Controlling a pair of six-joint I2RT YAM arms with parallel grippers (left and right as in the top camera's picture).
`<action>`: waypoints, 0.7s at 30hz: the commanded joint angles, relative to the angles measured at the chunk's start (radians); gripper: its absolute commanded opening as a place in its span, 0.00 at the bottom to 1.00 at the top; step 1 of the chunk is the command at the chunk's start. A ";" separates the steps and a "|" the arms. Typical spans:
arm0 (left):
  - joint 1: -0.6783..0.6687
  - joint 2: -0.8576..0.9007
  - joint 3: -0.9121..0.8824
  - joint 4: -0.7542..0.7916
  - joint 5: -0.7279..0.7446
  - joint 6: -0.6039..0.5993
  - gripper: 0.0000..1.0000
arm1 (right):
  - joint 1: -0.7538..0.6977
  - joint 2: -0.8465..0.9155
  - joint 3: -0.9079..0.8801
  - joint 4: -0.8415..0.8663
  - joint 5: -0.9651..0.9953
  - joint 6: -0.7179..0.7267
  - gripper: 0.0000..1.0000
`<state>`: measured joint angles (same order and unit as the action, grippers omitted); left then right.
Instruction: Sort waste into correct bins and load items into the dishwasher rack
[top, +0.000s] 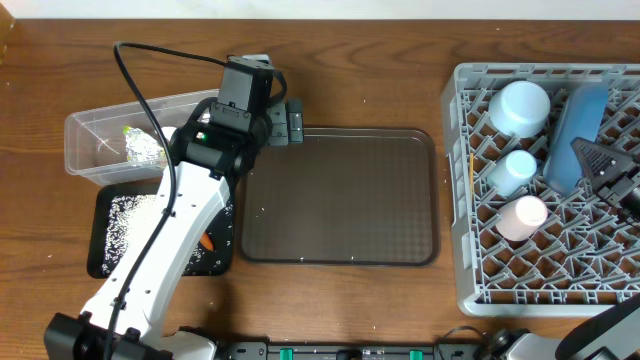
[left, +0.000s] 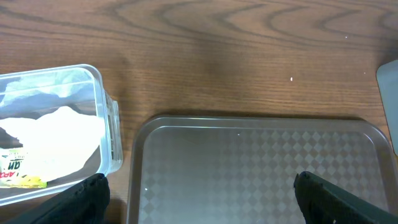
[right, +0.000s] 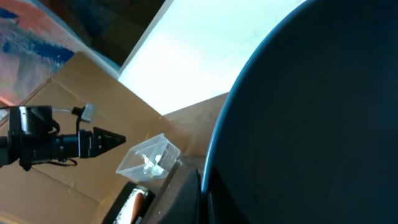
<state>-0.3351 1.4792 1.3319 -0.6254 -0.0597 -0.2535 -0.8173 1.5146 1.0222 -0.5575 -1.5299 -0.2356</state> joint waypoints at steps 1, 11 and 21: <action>0.003 0.006 0.005 -0.003 -0.013 0.010 0.98 | -0.043 0.021 -0.003 -0.005 -0.029 -0.014 0.01; 0.003 0.006 0.005 -0.003 -0.013 0.010 0.98 | -0.119 0.022 -0.003 -0.040 -0.029 -0.004 0.01; 0.003 0.006 0.005 -0.003 -0.013 0.010 0.98 | -0.323 0.022 -0.003 -0.125 0.119 0.255 0.25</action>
<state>-0.3351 1.4792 1.3319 -0.6254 -0.0593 -0.2535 -1.0523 1.5230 1.0222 -0.6601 -1.5219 -0.1276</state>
